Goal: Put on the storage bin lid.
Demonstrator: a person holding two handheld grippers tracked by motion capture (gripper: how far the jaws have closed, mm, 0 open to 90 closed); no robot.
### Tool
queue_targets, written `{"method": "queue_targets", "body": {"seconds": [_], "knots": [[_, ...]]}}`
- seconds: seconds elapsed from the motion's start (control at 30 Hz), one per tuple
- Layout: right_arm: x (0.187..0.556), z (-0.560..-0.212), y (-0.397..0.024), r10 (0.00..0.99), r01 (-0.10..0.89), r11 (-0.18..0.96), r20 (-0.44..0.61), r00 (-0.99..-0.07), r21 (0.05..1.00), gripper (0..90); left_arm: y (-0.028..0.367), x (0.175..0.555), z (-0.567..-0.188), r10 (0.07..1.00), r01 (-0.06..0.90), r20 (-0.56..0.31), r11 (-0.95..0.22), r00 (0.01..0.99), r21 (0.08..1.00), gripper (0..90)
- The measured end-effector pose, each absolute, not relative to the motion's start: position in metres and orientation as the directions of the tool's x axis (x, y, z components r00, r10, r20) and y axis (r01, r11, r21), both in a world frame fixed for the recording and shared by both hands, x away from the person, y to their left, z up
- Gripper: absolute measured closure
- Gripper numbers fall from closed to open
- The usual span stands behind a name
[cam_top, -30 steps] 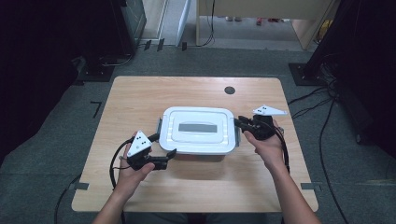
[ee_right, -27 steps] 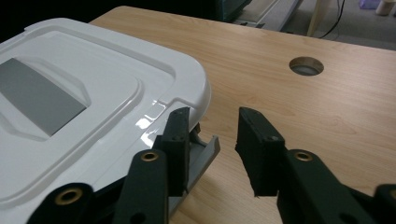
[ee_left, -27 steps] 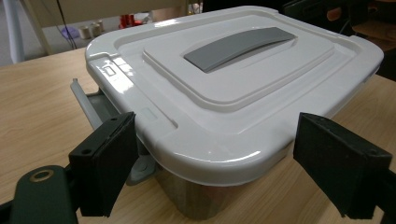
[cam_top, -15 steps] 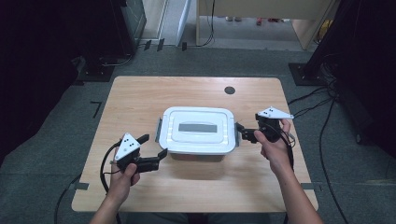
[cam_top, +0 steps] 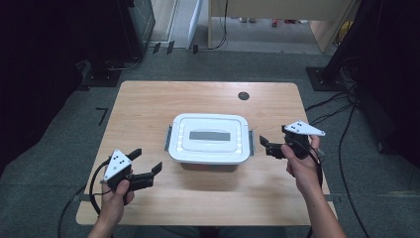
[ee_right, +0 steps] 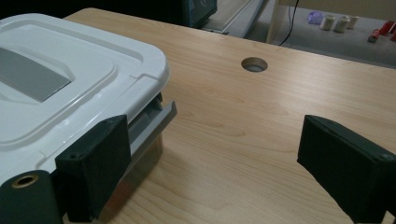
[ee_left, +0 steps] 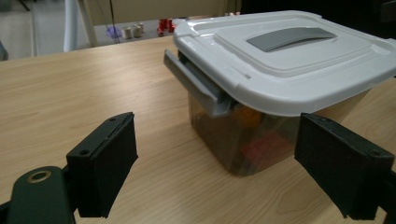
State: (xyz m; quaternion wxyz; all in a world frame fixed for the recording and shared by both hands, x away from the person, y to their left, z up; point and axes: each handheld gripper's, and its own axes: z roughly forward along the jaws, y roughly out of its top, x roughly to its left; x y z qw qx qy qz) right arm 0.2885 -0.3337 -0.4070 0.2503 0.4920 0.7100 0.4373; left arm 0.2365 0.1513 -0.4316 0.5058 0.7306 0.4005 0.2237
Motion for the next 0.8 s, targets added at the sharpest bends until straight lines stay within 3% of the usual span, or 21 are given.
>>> {"method": "queue_targets", "body": {"seconds": [0.8], "knots": [[0.245,-0.450,-0.377,0.944,0.534,0.098,0.092,-0.317,0.840,9.5,0.201,0.228,-0.479,0.895,0.467,-0.061,-0.172,0.443,0.867,13.1]]}}
